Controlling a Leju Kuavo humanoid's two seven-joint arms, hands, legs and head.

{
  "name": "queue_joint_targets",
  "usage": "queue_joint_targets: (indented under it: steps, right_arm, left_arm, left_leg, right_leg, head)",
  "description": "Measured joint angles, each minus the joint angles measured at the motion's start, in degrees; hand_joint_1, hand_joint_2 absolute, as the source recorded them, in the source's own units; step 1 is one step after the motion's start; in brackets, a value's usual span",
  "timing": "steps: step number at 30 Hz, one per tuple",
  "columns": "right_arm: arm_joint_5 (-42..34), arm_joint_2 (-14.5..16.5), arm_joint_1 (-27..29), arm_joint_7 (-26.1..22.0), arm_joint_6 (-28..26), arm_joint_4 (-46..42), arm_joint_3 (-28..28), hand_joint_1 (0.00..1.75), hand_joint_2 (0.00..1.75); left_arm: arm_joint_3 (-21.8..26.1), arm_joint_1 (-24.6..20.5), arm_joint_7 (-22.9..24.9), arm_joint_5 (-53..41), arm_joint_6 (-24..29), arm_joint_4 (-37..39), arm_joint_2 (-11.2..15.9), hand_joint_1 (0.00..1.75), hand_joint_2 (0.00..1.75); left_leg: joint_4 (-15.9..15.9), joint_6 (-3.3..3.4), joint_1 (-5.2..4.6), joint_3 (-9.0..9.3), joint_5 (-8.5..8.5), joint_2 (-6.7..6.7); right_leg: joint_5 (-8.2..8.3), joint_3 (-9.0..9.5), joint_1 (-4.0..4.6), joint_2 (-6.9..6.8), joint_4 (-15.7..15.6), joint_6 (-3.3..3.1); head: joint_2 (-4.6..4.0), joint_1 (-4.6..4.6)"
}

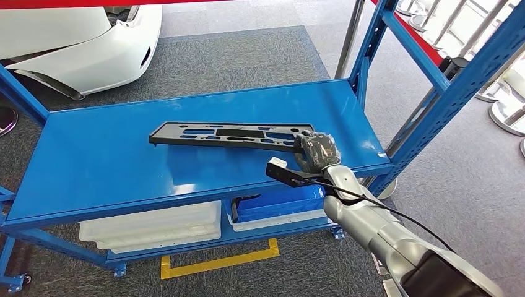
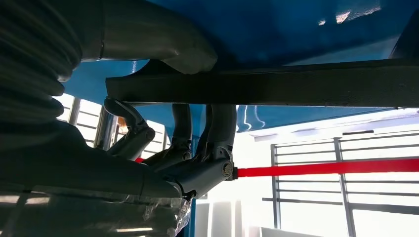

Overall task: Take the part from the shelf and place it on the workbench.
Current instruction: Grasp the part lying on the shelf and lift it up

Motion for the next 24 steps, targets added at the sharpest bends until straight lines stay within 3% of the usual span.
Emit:
queue_joint_targets:
  steps: [7,16,24]
  right_arm:
    - [2.4,-0.1,0.3,0.5,-5.2,-1.7,0.0,1.75,1.75]
    - [5.6,-1.1,2.0,3.1,-5.9,-9.0,-0.1,1.75,1.75]
    - [14.6,-4.5,5.0,8.9,-3.2,-24.7,-2.3,1.75,1.75]
  left_arm:
    - [0.0,0.1,-1.0,0.3,0.0,0.0,0.0,0.0,0.0]
    - [0.0,0.1,-1.3,0.2,0.0,0.0,0.0,0.0,0.0]
    - [0.0,0.1,-1.5,-0.5,0.2,0.0,0.0,0.0,0.0]
  left_leg:
    - [0.0,0.01,0.0,0.0,0.05,0.0]
    - [0.0,0.01,0.0,0.0,0.05,0.01]
    - [0.0,0.0,0.0,-0.01,0.05,0.01]
  right_leg:
    - [0.07,0.03,0.01,0.0,0.0,-0.02]
    - [0.08,-0.01,0.01,0.0,0.0,-0.02]
    - [0.07,-0.04,0.01,0.0,0.0,-0.02]
  head:
    - [0.0,-0.02]
    - [0.0,-0.13]
    - [0.0,-0.09]
